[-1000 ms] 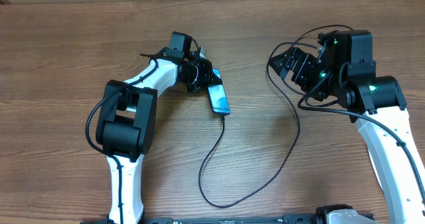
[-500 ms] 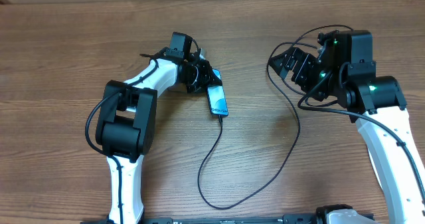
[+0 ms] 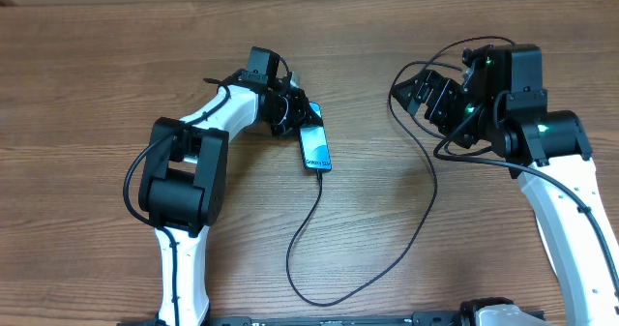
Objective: Plug charger to phone and switch on socket
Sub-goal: 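Hold the phone flat on the table with the left gripper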
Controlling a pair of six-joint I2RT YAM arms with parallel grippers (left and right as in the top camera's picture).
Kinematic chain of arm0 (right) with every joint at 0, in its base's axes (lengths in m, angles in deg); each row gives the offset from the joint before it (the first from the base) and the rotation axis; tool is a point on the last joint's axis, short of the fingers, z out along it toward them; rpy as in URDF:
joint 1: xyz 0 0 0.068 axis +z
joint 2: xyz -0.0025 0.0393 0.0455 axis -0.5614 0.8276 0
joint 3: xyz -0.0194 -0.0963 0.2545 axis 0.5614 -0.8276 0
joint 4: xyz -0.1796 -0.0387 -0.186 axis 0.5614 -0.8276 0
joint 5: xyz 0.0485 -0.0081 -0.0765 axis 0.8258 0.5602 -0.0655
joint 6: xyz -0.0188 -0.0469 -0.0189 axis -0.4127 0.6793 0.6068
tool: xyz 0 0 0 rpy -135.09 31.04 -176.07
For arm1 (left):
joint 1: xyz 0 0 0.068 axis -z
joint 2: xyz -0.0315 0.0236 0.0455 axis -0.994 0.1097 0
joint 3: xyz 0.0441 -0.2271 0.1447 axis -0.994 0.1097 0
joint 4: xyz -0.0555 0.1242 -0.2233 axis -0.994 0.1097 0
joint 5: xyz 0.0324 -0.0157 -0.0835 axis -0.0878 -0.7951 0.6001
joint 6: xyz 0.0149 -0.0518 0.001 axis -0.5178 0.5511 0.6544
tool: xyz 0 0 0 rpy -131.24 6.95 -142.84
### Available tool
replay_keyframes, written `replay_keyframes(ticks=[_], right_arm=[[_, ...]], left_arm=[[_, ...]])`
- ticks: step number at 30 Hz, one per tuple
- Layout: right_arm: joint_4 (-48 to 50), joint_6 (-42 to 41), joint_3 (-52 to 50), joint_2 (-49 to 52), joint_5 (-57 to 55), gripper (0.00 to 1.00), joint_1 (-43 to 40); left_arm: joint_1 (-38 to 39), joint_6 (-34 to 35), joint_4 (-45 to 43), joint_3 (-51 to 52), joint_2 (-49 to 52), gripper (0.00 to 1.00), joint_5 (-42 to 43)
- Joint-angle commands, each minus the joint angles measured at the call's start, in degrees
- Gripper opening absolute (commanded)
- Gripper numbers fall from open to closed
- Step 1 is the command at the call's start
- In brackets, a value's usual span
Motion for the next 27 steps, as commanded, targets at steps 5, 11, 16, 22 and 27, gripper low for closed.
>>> replay_keyframes(ticks=[5, 11, 16, 22, 27], right_arm=[[-0.2, 0.5, 0.5, -0.8, -0.6, 1.0, 0.0], [-0.3, 0.7, 0.5, -0.8, -0.6, 1.0, 0.0], [-0.4, 0.7, 0.5, -0.8, -0.6, 1.0, 0.0], [-0.4, 0.9, 0.5, -0.8, -0.6, 1.0, 0.0], [-0.4, 0.9, 0.5, -0.8, -0.6, 1.0, -0.1]], left_arm=[[0.4, 0.7, 1.3, 0.4, 0.1, 0.38, -3.2], [0.4, 0.7, 1.3, 0.4, 0.1, 0.44, -3.2], [0.4, 0.7, 1.5, 0.4, 0.1, 0.62, -3.2], [0.4, 0.7, 1.5, 0.4, 0.1, 0.89, -3.3], [0.4, 0.7, 1.7, 0.4, 0.1, 1.0, -3.4]])
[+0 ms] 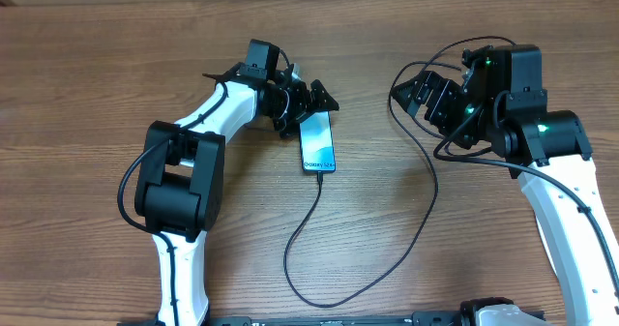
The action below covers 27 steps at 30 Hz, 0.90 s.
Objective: Plug charger to phone and switch on socket
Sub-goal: 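Hold the phone flat on the table with the left gripper, then open the left gripper and lift it up and away from the phone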
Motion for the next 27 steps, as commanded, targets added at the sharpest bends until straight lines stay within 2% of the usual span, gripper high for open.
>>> replay_keyframes(ticks=[1, 5, 13, 27], right_arm=[[0.0, 0.5, 0.5, -0.8, -0.6, 1.0, -0.1], [-0.3, 0.5, 0.5, -0.8, -0.6, 1.0, -0.1], [-1.3, 1.6, 0.5, -0.8, -0.6, 1.0, -0.1], [-2.3, 2.0, 0.5, -0.8, -0.6, 1.0, -0.1]], left_arm=[[0.3, -0.1, 1.4, 1.5, 2.2, 1.0, -5.9], [0.3, -0.1, 1.4, 1.5, 2.2, 1.0, -6.2], [0.3, -0.1, 5.4, 1.5, 2.2, 1.0, -13.4], [-0.3, -0.2, 9.7, 1.5, 2.2, 1.0, -19.0]])
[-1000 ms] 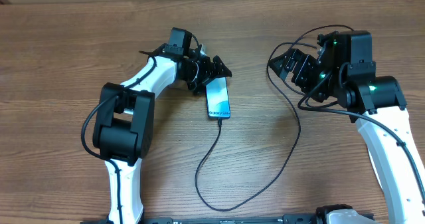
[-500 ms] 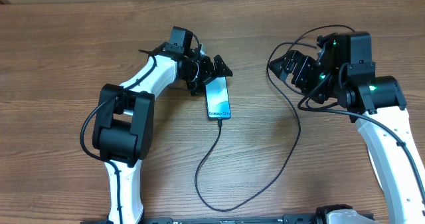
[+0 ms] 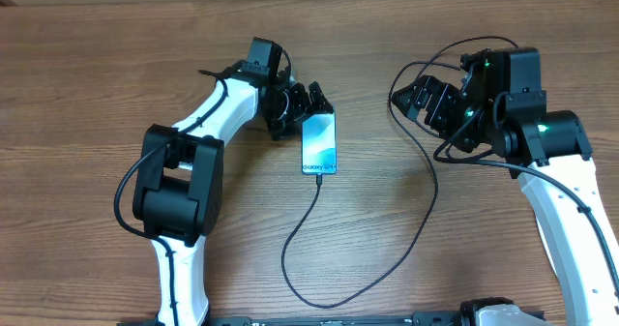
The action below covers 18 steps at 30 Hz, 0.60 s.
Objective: Plug charger to phone and switch on socket
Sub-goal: 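Open the left gripper and lift it up and away from the phone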
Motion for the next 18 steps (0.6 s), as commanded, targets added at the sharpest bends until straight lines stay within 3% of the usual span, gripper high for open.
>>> replay_keyframes(ticks=[1, 6, 10, 18], right_arm=[[-0.3, 0.5, 0.5, -0.8, -0.6, 1.0, -0.1], [-1.5, 0.8, 0.5, -0.8, -1.9, 1.0, -0.1], [-3.5, 1.0, 0.5, -0.8, -6.0, 1.0, -0.1], [-4.4, 0.9, 0.5, -0.8, -7.0, 1.0, -0.1]], left_arm=[[-0.8, -0.2, 2.3, 2.7, 3.8, 1.0, -10.3], [-0.9, -3.8, 3.2, 2.6, 3.1, 1.0, -11.7], [-1.3, -6.9, 8.6, 1.2, -1.7, 1.0, -22.1], [-1.5, -13.2, 15.4, -0.3, -24.8, 1.0, -34.0]])
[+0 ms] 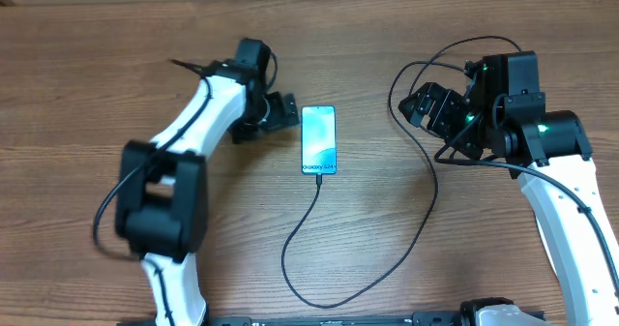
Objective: Plug charger to phone and switch on socket
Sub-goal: 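Open the left gripper and lift it up and away from the phone, then move the right gripper over to the white power strip's switch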
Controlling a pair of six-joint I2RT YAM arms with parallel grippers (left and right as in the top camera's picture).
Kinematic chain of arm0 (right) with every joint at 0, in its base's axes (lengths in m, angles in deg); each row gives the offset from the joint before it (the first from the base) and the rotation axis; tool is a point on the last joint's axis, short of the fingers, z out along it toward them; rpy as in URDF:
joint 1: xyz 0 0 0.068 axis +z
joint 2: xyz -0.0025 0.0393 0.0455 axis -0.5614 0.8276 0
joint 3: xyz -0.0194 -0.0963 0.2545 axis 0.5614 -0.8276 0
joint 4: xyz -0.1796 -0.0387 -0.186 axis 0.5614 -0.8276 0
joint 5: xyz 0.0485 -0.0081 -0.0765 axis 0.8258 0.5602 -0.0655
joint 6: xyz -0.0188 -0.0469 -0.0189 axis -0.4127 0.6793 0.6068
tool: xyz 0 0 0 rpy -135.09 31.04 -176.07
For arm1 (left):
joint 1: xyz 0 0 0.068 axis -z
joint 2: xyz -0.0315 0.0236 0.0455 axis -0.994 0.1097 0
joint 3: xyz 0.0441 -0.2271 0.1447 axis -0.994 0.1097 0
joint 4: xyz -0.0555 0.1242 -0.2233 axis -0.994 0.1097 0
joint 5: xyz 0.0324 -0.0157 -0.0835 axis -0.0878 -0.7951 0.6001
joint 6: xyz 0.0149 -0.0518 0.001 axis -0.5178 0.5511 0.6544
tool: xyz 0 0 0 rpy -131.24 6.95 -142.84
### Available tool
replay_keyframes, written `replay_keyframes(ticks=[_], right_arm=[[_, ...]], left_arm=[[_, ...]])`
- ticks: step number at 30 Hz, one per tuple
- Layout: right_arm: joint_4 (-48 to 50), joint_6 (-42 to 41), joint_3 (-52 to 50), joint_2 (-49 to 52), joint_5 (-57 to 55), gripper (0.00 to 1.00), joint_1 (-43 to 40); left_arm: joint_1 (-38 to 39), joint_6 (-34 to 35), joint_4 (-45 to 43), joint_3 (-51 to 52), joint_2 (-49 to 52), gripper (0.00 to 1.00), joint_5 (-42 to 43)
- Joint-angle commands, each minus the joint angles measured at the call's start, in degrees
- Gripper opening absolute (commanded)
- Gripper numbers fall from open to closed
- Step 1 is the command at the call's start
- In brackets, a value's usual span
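Observation:
The phone (318, 139) lies flat on the table with its screen lit. The black charger cable (302, 231) is plugged into its near end, loops toward the front edge and climbs right to my right gripper (424, 103). That gripper hovers at the cable's far end, and its dark fingers blend with the wires, so their state does not show. My left gripper (282, 112) sits a little left of the phone, apart from it, open and holding nothing. No socket is visible.
The wooden table (77, 94) carries nothing else. Both white arms reach in from the front edge. Loose black wiring arcs above the right wrist (503, 84).
My left gripper has drawn back to the left, off the phone's top corner, and its arm has swung left. The phone stays put. The right gripper has shifted very slightly.
At first my left gripper was on the top of the tilted phone, cable plugged in. Then its fingers stood spread at the phone's top, and the phone lay straighter. Now the phone lies square and alone, with the left gripper withdrawn. The right arm has barely moved.

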Motion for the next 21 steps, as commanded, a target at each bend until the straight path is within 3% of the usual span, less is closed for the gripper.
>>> replay_keyframes(ticks=[1, 6, 9, 18, 21], right_arm=[[-0.4, 0.7, 0.5, -0.8, -1.3, 1.0, -0.1], [-0.6, 0.7, 0.5, -0.8, -1.3, 1.0, -0.1], [-0.6, 0.7, 0.5, -0.8, -1.2, 1.0, -0.1], [-0.4, 4.1, 0.5, -0.8, -1.0, 1.0, -1.0], [-0.6, 7.6, 0.8, -0.7, 2.2, 1.0, -5.7]], left_arm=[[-0.1, -4.1, 1.2, -0.9, -16.7, 1.0, -9.4], [-0.1, -4.0, 2.3, -0.9, -32.1, 0.99, -11.7], [-0.1, -4.0, 2.5, -0.9, -35.9, 1.0, -12.0], [-0.1, -4.0, 4.9, -0.9, -36.5, 1.0, -11.9], [-0.1, -4.0, 5.9, -0.9, -36.5, 1.0, -11.9]])
